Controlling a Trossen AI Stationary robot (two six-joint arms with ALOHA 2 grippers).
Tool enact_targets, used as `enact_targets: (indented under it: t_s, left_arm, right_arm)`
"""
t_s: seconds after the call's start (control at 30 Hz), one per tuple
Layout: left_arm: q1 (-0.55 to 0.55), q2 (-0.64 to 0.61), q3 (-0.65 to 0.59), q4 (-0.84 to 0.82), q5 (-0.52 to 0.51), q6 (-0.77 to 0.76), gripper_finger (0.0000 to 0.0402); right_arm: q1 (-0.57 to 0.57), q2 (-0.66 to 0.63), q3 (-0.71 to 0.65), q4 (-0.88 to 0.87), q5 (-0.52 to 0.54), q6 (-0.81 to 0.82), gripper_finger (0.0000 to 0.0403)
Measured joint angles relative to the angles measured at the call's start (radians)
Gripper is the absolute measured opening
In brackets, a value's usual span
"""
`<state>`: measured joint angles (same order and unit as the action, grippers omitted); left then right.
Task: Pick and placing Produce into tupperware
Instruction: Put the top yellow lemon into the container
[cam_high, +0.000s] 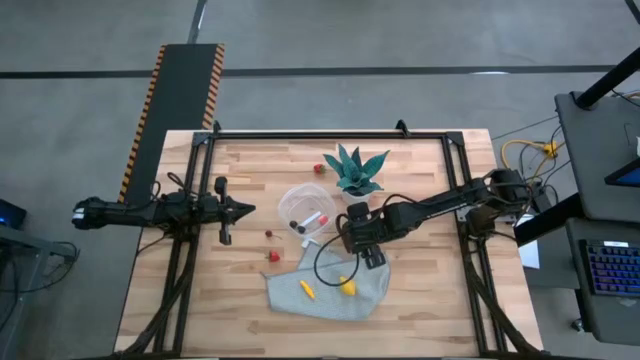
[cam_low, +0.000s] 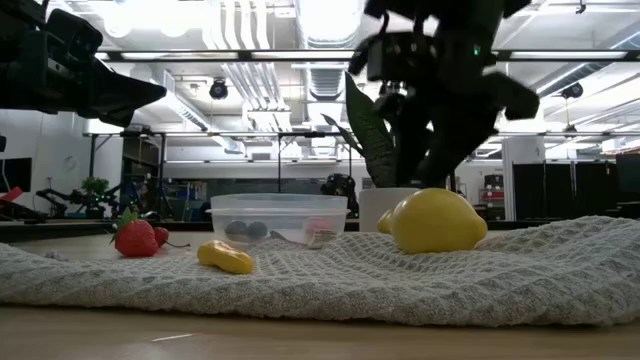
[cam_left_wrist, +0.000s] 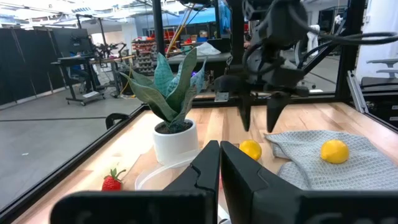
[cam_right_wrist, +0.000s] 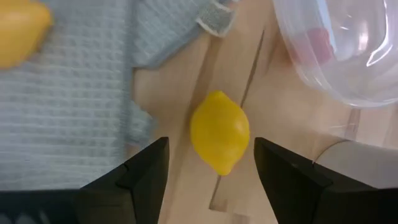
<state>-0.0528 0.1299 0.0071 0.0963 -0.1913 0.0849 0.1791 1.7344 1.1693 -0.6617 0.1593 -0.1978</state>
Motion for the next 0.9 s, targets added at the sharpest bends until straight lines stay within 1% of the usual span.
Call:
enact_targets:
  t_s: [0.17,0.37,0.57,0.77,0.9]
  left_arm:
    - [0.0,0.0,0.0,0.0,0.0,0.0,0.0]
    - [0.0,0.0,0.0,0.0,0.0,0.0,0.0]
    - [0.0,0.0,0.0,0.0,0.0,0.0,0.0]
    - [0.0,0.0,0.0,0.0,0.0,0.0,0.0]
    - [0.0,0.001,0.0,0.0,0.0,0.0,0.0]
  right_arm:
    - [-0.039,0.0,-0.048,0.083,-0.001,-0.006,0.0226]
    - [-0.061,0.0,-0.081,0.125,-0.01,-0.005,0.0228]
    - [-0.06,0.0,-0.09,0.153,-0.09,-0.012,0.0228]
    - [-0.06,0.0,-0.091,0.18,-0.115,-0.039,0.0228]
    - [-0.06,0.0,-0.091,0.171,-0.137,-0.016,0.0237]
